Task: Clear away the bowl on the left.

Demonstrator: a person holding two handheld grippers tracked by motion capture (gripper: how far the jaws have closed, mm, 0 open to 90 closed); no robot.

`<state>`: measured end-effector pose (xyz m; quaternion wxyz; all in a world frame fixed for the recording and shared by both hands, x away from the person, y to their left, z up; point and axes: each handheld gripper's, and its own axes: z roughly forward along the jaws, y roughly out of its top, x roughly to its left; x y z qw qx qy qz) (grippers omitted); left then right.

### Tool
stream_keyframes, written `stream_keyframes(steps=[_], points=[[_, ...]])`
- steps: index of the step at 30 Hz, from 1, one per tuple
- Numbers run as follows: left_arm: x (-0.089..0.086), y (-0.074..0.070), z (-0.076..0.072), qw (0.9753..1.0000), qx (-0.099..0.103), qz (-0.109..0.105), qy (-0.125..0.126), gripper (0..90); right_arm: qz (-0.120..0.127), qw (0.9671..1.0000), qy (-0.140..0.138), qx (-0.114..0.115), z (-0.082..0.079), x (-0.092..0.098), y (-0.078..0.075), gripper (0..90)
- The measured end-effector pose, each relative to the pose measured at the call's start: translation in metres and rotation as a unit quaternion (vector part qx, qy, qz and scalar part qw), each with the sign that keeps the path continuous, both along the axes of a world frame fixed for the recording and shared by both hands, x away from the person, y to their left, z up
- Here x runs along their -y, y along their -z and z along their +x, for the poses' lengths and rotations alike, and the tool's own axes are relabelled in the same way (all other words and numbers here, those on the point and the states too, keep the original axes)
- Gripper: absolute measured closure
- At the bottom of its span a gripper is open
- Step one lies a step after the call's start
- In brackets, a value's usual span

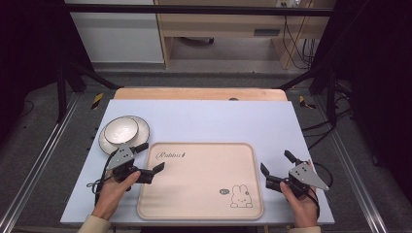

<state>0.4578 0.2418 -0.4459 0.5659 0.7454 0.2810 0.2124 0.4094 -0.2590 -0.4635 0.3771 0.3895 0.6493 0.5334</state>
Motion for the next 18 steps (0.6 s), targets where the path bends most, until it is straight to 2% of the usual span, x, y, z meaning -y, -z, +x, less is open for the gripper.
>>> stream_keyframes(steps=[3, 6, 10, 15, 16, 18], points=[[-0.003, -0.001, 0.002, 1.0, 0.0, 0.001, -0.01, 4.0, -0.005, 1.0, 0.001, -0.003, 0.0, 0.0, 0.001, 5.6], [-0.009, -0.007, 0.006, 0.9993, 0.004, 0.004, -0.038, 4.2, -0.008, 0.9999, 0.004, -0.007, -0.001, -0.001, 0.001, 5.6], [-0.012, -0.013, 0.01, 0.9985, 0.007, 0.004, -0.054, 4.5, -0.01, 0.9999, 0.004, -0.01, -0.001, -0.003, 0.001, 5.6], [-0.02, -0.02, 0.019, 0.996, 0.008, 0.026, -0.085, 4.6, -0.015, 0.9997, 0.005, -0.016, -0.001, -0.004, 0.002, 5.5], [-0.02, -0.02, 0.019, 0.996, 0.008, 0.026, -0.085, 4.6, -0.015, 0.9997, 0.005, -0.016, -0.001, -0.004, 0.002, 5.5], [-0.029, -0.022, 0.02, 0.9942, 0.007, 0.023, -0.105, 4.6, -0.015, 0.9997, 0.005, -0.017, -0.001, -0.004, 0.001, 5.5]])
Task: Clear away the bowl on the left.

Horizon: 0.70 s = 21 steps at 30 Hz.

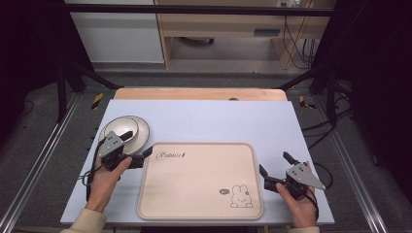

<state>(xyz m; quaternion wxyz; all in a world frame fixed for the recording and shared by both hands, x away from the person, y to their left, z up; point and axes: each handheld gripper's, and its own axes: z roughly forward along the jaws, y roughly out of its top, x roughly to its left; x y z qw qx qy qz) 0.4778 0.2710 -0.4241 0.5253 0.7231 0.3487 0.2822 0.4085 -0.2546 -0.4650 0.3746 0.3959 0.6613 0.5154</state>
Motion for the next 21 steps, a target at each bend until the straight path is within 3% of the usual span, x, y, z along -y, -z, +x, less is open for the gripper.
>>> stream_keyframes(steps=[12, 14, 21], points=[[-0.032, -0.005, 0.005, 0.9979, 0.004, -0.001, -0.065, 4.9, -0.003, 1.0, 0.003, -0.002, 0.0, 0.0, 0.0, 5.5], [-0.043, -0.006, 0.008, 0.9958, 0.005, 0.003, -0.092, 5.0, -0.003, 1.0, 0.003, -0.005, 0.0, -0.001, 0.0, 5.5], [-0.063, -0.009, 0.011, 0.9911, 0.004, 0.004, -0.133, 6.3, -0.002, 1.0, 0.004, -0.007, 0.0, -0.001, 0.0, 5.5]])
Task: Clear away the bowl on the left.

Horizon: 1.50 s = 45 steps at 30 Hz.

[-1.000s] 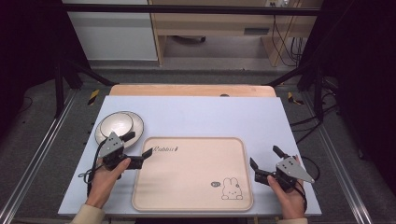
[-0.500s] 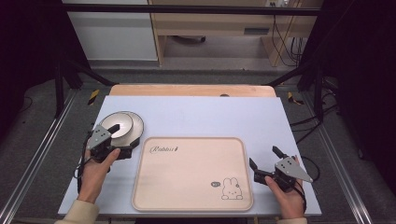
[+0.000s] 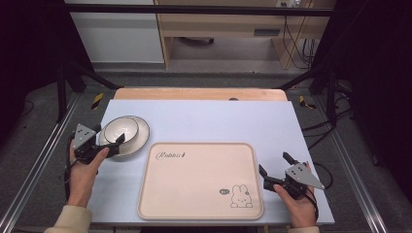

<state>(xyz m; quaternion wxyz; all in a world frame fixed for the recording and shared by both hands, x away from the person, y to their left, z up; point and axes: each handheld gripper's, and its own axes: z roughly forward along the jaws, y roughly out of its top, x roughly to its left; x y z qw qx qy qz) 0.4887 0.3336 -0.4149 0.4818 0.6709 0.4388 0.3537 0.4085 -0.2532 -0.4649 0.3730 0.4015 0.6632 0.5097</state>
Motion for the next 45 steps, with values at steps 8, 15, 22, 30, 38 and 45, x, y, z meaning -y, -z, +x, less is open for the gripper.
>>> stream_keyframes(steps=[8, 15, 22, 30, 38, 45], points=[[-0.032, -0.002, 0.017, 0.9975, -0.031, -0.008, -0.063, 19.2, 0.003, 1.0, 0.003, 0.002, -0.001, 0.002, 0.0, 5.8], [-0.031, 0.01, 0.036, 0.9918, -0.101, -0.023, -0.076, 34.3, 0.003, 1.0, 0.001, -0.001, 0.0, 0.0, -0.001, 5.8], [-0.032, 0.015, 0.047, 0.9831, -0.151, -0.038, -0.096, 45.1, 0.009, 1.0, 0.0, -0.002, -0.001, 0.002, -0.001, 5.7], [-0.031, 0.022, 0.057, 0.9751, -0.191, -0.032, -0.108, 54.2, 0.01, 0.9999, -0.005, -0.004, -0.001, 0.001, -0.001, 5.7], [-0.03, 0.026, 0.063, 0.9692, -0.216, -0.023, -0.117, 61.9, 0.012, 0.9999, -0.005, -0.007, -0.001, 0.001, -0.001, 5.6], [-0.027, 0.027, 0.069, 0.9663, -0.228, -0.024, -0.117, 75.3, 0.014, 0.9998, -0.007, -0.008, -0.001, 0.001, -0.001, 5.7]])
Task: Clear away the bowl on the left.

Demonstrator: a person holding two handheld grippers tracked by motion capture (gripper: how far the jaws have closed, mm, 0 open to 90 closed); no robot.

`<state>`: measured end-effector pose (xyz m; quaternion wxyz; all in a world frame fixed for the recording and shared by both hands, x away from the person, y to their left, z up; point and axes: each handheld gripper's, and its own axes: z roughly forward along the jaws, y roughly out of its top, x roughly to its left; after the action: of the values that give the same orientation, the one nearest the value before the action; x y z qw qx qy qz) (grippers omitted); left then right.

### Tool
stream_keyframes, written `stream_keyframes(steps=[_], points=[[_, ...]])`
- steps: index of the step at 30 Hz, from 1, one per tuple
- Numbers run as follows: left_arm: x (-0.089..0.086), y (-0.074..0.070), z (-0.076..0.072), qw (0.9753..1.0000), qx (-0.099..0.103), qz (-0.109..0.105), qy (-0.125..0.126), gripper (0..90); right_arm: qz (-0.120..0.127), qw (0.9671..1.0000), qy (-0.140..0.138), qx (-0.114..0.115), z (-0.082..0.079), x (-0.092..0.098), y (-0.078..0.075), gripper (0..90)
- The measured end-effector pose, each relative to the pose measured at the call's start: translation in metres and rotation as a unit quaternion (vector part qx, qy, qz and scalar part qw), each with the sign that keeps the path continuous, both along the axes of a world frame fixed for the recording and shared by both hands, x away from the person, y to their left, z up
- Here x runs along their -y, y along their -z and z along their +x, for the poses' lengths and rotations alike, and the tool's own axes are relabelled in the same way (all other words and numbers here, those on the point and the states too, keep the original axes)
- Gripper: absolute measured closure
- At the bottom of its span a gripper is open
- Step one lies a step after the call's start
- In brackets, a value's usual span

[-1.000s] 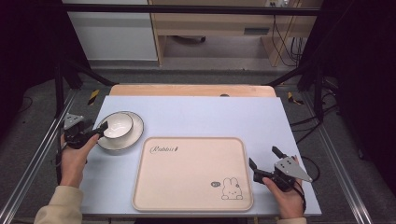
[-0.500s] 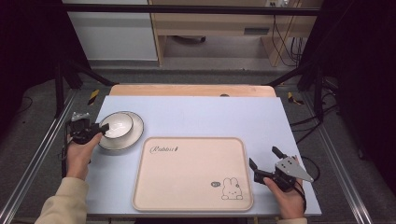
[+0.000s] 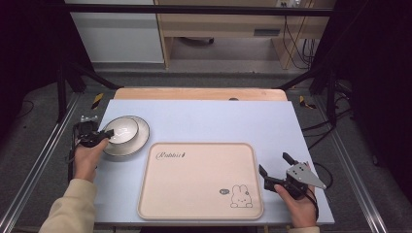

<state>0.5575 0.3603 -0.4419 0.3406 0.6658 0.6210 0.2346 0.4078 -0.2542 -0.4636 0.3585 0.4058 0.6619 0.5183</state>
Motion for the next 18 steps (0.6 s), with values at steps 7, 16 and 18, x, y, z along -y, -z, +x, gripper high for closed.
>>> stream_keyframes(steps=[7, 16, 18], points=[[0.0, 0.001, 0.001, 0.9999, 0.003, -0.013, -0.008, 82.4, 0.001, 1.0, -0.001, -0.002, 0.0, 0.0, 0.0, 5.6], [-0.005, 0.005, -0.009, 0.9983, 0.024, -0.05, -0.017, 82.4, 0.001, 1.0, 0.0, -0.002, 0.0, 0.0, 0.001, 5.6], [-0.006, 0.005, -0.012, 0.9983, 0.027, -0.05, -0.014, 82.2, 0.0, 1.0, -0.001, -0.003, 0.001, 0.0, 0.001, 5.6]])
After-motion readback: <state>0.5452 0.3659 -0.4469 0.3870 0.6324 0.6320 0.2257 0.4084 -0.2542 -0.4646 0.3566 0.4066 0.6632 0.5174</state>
